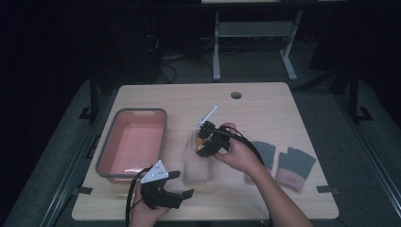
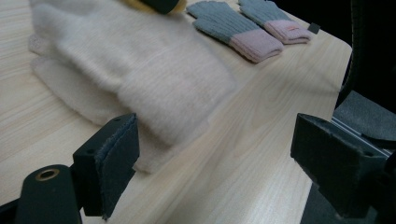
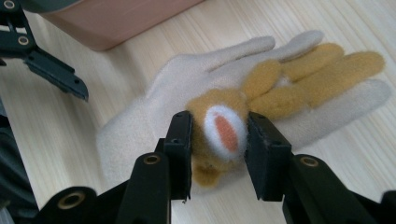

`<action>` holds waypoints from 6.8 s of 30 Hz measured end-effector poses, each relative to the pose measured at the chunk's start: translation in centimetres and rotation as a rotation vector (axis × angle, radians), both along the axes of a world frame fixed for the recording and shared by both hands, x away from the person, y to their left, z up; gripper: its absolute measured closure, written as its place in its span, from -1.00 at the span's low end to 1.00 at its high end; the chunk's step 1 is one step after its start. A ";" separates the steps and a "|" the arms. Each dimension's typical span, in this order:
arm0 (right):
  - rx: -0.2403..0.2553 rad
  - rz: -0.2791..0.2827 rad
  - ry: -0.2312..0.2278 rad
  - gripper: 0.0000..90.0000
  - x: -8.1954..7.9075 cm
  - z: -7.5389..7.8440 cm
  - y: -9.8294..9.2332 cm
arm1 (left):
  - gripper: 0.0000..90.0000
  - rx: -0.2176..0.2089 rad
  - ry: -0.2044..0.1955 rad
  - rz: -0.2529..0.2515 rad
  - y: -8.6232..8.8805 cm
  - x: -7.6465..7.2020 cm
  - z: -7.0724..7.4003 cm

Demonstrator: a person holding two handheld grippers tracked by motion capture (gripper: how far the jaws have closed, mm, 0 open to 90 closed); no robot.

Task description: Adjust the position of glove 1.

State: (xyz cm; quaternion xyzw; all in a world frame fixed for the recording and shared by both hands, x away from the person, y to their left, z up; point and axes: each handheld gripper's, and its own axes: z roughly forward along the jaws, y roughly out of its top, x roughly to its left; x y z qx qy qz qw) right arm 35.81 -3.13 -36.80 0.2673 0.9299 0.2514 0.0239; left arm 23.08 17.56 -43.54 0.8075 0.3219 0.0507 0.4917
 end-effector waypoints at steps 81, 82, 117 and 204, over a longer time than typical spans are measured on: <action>-0.168 0.093 -0.034 -0.18 1.8 -5.8 3.4 | -0.64 -0.008 0.042 -0.022 -0.7 0.0 -0.4; -0.162 0.089 -0.031 -0.18 1.8 -5.8 3.0 | -0.64 -0.008 0.047 -0.021 -0.8 -0.1 -0.4; 0.243 -0.340 0.159 -0.22 -1.8 -5.4 -8.9 | -0.63 -0.054 0.328 0.056 -4.5 5.1 -0.3; 0.569 -0.537 0.361 0.81 -3.6 -10.2 -9.5 | 0.52 -0.076 0.620 0.035 -5.4 8.7 -2.4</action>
